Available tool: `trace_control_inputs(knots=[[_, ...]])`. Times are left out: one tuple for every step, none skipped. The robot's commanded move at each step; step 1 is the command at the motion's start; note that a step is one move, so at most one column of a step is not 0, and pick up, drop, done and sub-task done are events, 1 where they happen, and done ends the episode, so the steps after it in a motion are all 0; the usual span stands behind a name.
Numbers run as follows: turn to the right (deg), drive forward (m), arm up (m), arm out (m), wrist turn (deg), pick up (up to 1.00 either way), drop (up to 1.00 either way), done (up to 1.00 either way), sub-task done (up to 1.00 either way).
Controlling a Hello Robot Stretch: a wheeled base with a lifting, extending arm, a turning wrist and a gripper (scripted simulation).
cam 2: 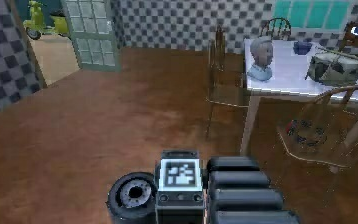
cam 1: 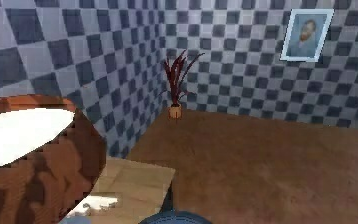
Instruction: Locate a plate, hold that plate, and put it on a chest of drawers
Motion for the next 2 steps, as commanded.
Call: trace_control_inputs(knots=[[-45.0, 0.0, 0.0, 0.0, 0.0, 0.0, 0.0, 0.0, 0.0], [-45.0, 0.0, 0.0, 0.0, 0.0, 0.0, 0.0, 0.0, 0.0]])
